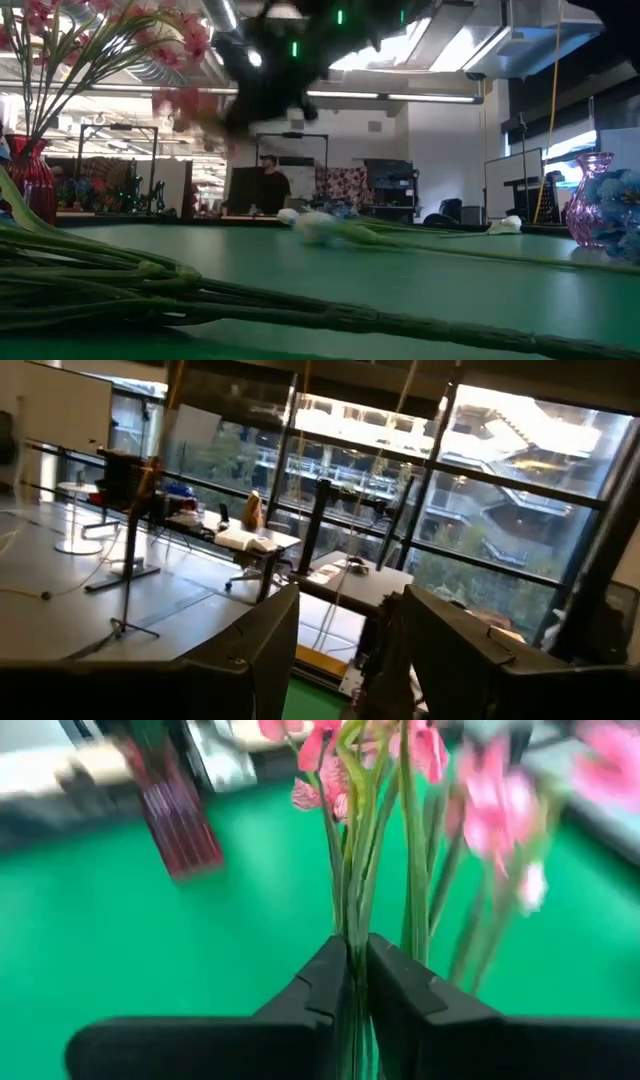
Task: Sort flowers into vase by color
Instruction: Put the pink flower into the red vase, then put the bottom left white flower into the violet vase
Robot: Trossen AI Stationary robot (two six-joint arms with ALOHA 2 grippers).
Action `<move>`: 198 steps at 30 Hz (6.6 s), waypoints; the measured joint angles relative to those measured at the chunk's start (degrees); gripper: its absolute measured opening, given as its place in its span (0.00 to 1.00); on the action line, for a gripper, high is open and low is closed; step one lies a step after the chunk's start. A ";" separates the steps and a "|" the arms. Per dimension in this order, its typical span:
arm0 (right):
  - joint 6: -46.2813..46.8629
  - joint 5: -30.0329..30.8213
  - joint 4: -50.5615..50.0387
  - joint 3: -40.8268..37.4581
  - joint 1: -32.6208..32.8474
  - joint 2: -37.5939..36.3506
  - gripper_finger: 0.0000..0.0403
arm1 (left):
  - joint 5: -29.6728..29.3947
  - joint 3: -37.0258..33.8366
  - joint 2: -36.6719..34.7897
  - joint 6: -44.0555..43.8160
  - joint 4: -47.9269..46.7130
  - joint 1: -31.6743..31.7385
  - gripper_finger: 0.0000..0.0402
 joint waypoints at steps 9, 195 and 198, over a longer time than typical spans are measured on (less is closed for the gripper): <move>-3.88 12.07 0.02 2.07 -0.07 -14.98 0.05 | -2.11 0.07 -2.12 0.52 0.05 0.02 0.43; -6.50 -12.01 -2.87 2.04 0.48 -23.88 0.57 | 24.52 -37.97 -42.81 -8.07 -24.87 -3.73 0.43; -7.31 -11.37 -2.90 2.04 0.48 -23.88 0.57 | 26.42 -34.86 -42.75 -9.60 -24.82 -3.73 0.43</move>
